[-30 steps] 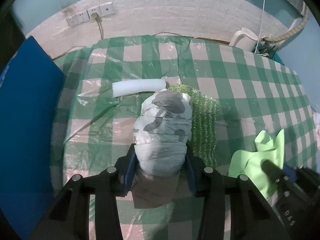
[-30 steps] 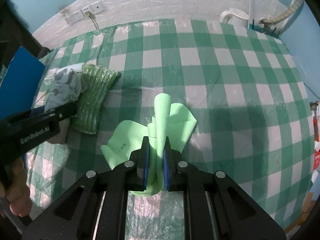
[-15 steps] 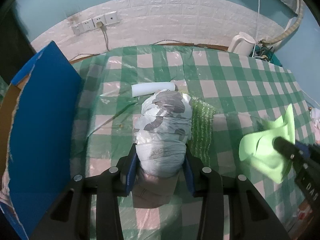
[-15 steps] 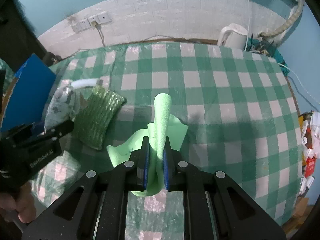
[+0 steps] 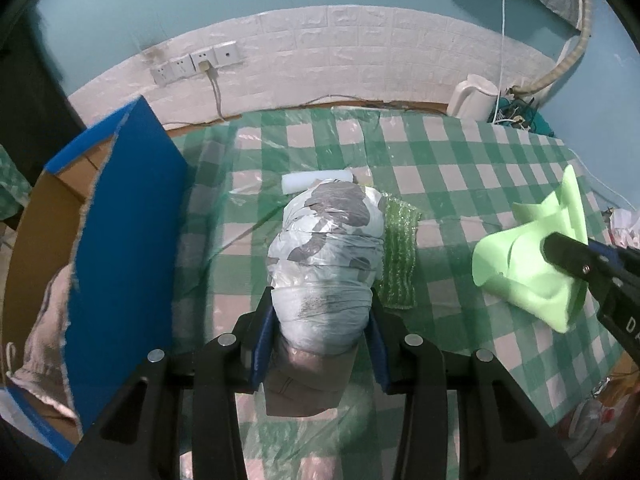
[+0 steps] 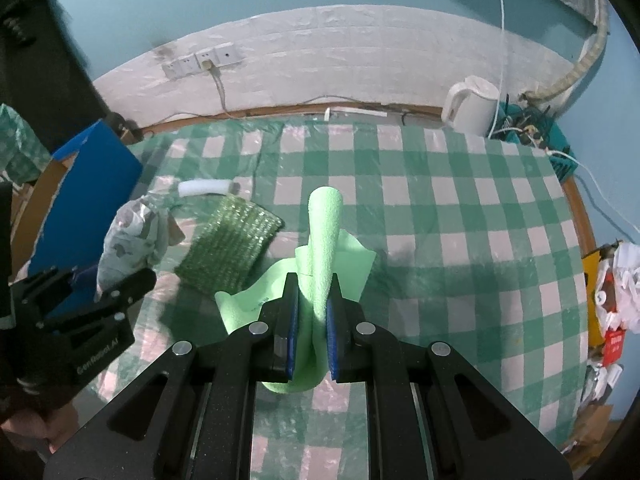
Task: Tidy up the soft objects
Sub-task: 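Carry the bundle and green cloth to the box and release both inside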
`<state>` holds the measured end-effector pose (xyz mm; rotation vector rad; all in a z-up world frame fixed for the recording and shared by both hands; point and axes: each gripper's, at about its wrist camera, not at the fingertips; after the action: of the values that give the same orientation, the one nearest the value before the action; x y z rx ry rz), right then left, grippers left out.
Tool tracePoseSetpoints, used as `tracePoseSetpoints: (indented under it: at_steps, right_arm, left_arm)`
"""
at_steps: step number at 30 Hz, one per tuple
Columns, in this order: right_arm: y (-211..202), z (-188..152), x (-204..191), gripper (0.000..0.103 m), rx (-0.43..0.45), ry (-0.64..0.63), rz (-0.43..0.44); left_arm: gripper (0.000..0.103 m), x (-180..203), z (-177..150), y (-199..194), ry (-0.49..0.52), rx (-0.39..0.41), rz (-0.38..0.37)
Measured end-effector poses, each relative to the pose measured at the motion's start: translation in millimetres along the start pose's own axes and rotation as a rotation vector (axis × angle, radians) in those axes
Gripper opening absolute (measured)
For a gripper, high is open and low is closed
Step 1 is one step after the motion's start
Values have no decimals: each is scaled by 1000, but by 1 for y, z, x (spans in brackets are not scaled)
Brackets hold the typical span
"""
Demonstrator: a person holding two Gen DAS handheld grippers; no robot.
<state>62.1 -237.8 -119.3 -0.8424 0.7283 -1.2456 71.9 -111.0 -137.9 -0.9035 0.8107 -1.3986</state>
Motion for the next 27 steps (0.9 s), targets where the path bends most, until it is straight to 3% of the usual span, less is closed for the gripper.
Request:
tracePoseSetpoints:
  at_steps: [8,27]
  right_arm:
    - [-18,10,-17,11,37,-32,5]
    - [-42,41,-87,11,112,-130,62]
  left_arm:
    - [42,-9,-2,-32,17,59,13]
    - [42,-69,2,-77,-78,123,47]
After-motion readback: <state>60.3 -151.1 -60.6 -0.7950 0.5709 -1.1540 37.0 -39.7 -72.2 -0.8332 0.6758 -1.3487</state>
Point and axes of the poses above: each gripper's, at about its wrist camera, not at the fingertips, and y roughly the way its jaws point, x to its right, z to its top, and after that the axes turned 11 degrees about -y, right-handed
